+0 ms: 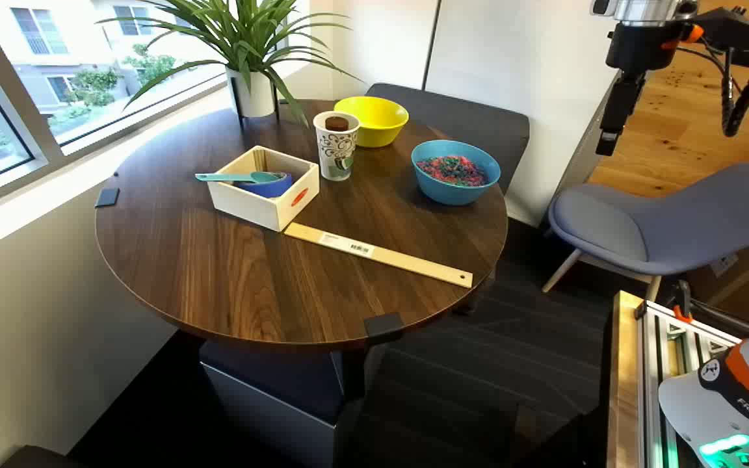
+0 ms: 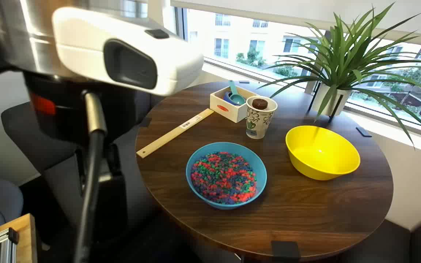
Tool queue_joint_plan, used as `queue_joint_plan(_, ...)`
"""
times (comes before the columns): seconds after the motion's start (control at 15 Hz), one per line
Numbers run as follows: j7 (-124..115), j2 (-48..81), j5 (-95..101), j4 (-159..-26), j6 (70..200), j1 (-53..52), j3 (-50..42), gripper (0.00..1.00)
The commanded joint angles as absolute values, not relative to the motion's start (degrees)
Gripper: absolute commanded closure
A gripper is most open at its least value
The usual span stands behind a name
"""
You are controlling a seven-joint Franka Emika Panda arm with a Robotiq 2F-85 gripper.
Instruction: Put the masking tape in the yellow bowl
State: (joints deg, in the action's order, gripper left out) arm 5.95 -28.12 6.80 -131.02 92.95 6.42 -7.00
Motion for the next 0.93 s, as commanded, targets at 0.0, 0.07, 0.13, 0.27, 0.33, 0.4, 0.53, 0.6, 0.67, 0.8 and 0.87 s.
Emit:
queue_joint_plan(0.0,5.9,-28.1,6.9,-130.9,92.8,6.2,-7.2,0.00)
queue_joint_plan(0.07,5.9,-28.1,6.8,-130.9,92.8,6.2,-7.2,0.00)
queue_joint_plan(0.13,5.9,-28.1,6.9,-130.9,92.8,6.2,-7.2,0.00)
queue_joint_plan(0.27,5.5,-25.7,6.3,-129.6,94.9,4.4,-5.2,0.00)
queue_joint_plan(0.33,5.7,-23.9,5.9,-128.5,95.7,2.6,-3.6,0.00)
queue_joint_plan(0.4,5.9,-22.2,5.9,-127.5,96.3,1.3,-2.2,0.00)
queue_joint_plan(0.53,6.9,-17.4,6.3,-124.2,96.8,-1.9,1.1,0.00)
queue_joint_plan(0.6,7.1,-14.5,7.1,-121.8,97.2,-3.2,2.6,0.00)
queue_joint_plan(0.67,7.6,-11.3,7.9,-119.2,97.3,-4.3,4.1,0.00)
queue_joint_plan(0.8,10.8,-4.6,9.7,-111.0,95.7,-5.6,5.6,0.00)
queue_joint_plan(0.87,13.3,-3.1,10.7,-107.8,96.6,-6.0,5.9,0.00)
